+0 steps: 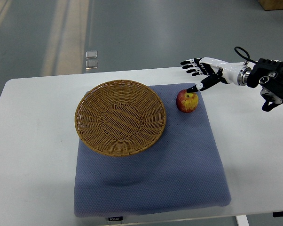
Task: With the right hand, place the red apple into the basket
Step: 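Close the right hand fingers around the red apple and lift it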
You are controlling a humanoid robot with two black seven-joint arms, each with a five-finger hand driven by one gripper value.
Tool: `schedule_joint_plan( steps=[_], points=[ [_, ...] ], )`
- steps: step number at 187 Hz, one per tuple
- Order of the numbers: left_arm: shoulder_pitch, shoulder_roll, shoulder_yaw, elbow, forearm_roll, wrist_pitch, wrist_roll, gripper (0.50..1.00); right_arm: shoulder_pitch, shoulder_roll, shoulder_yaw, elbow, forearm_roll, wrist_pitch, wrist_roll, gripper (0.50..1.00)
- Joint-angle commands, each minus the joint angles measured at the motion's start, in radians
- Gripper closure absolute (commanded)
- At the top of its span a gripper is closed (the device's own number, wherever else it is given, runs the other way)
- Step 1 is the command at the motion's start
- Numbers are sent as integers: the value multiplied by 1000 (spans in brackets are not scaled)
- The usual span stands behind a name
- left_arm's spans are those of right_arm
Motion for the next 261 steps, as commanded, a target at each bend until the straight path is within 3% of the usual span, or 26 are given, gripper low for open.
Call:
schedule_joint_plan(
  steps=[1, 27, 47, 71, 72, 92, 93, 101, 135, 164, 179, 189, 190, 203, 228, 237, 238, 261],
  points=[
    [0, 0, 0, 1, 0, 0, 0, 500, 15, 0, 0, 13, -141, 14, 18, 576],
    [0, 0, 0, 1, 0, 0, 0, 500, 21, 1, -2, 31, -243, 14, 34, 576],
    [0, 0, 2, 1, 0, 0, 0, 500, 37, -8, -88, 127, -332, 6, 41, 576],
    [0, 0, 2, 1, 0, 0, 0, 500, 52, -13, -137, 133, -346, -7, 41, 576],
    [0, 0, 2, 1, 0, 0, 0, 500, 60, -7, -164, 133, -355, -38, 41, 576],
    [0, 0, 2, 1, 0, 0, 0, 500, 61, -2, -189, 131, -367, -79, 41, 576],
    [0, 0, 2, 1, 0, 0, 0, 500, 61, -2, -210, 128, -378, -120, 41, 576],
    [0, 0, 2, 1, 0, 0, 0, 500, 61, 0, -227, 124, -386, -144, 41, 576],
    [0, 0, 2, 1, 0, 0, 0, 500, 58, 9, -261, 117, -387, -179, 41, 576],
    [0, 0, 3, 1, 0, 0, 0, 500, 60, 35, -333, 78, -392, -251, 41, 591],
    [0, 0, 5, -1, 0, 0, 0, 500, 58, 36, -344, 73, -393, -265, 38, 640],
    [0, 0, 5, -1, 0, 0, 0, 500, 58, 36, -344, 73, -393, -265, 38, 640],
    [0, 0, 3, 1, 0, 0, 0, 500, 58, 36, -345, 68, -393, -268, 38, 707],
    [0, 0, 5, 1, 0, 0, 0, 500, 60, 36, -344, 59, -393, -270, 37, 775],
    [0, 0, 5, -1, 0, 0, 0, 500, 69, 36, -342, 45, -392, -296, 37, 952],
    [0, 0, 5, -1, 0, 0, 0, 500, 69, 36, -342, 45, -392, -296, 37, 953],
    [0, 0, 5, -1, 0, 0, 0, 500, 78, 35, -338, 45, -392, -302, 37, 989],
    [0, 0, 5, -1, 0, 0, 0, 500, 120, 36, -330, 56, -381, -316, 38, 989]
  ],
)
